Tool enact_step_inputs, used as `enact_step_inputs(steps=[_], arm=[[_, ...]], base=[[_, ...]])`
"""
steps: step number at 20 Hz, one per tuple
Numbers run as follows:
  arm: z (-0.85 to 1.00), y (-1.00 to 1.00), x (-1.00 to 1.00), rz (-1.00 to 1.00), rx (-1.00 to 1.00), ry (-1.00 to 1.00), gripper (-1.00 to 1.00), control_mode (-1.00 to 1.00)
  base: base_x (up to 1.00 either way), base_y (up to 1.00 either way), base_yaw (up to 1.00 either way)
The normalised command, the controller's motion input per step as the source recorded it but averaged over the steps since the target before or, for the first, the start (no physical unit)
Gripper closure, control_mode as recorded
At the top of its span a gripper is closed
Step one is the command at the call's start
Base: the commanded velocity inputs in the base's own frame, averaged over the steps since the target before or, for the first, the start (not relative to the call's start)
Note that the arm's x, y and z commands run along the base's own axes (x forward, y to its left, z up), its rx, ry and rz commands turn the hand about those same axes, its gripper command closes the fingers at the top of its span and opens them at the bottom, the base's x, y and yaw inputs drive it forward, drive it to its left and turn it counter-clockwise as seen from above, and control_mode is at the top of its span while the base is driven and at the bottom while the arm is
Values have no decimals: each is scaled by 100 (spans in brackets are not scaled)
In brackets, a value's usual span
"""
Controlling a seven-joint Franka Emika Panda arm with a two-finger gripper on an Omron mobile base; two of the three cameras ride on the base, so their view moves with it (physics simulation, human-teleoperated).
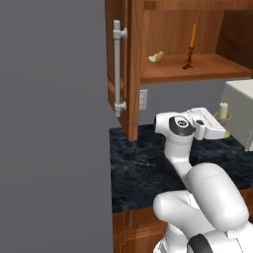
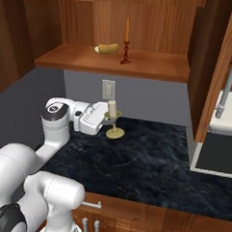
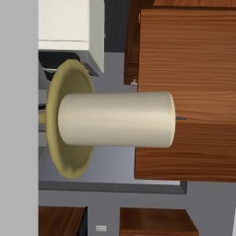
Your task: Pick the candle and candle from the dining table and place them in the open cabinet. Close the cabinet after placing the objects.
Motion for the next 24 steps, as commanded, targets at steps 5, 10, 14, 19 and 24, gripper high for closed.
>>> enact_step_inputs(steps=[5, 10, 14, 19, 24], arm=[[0, 0, 0, 0, 0, 0, 100, 100], [4, 0, 0, 0, 0, 0, 100, -100], [39, 0, 0, 0, 0, 0, 100, -100], [47, 0, -2, 1, 0, 0, 100, -100], [38, -1, -9, 7, 0, 0, 100, -100]], base=[[6, -1, 0], [0, 0, 0], [0, 0, 0], [0, 0, 0], [0, 0, 0]])
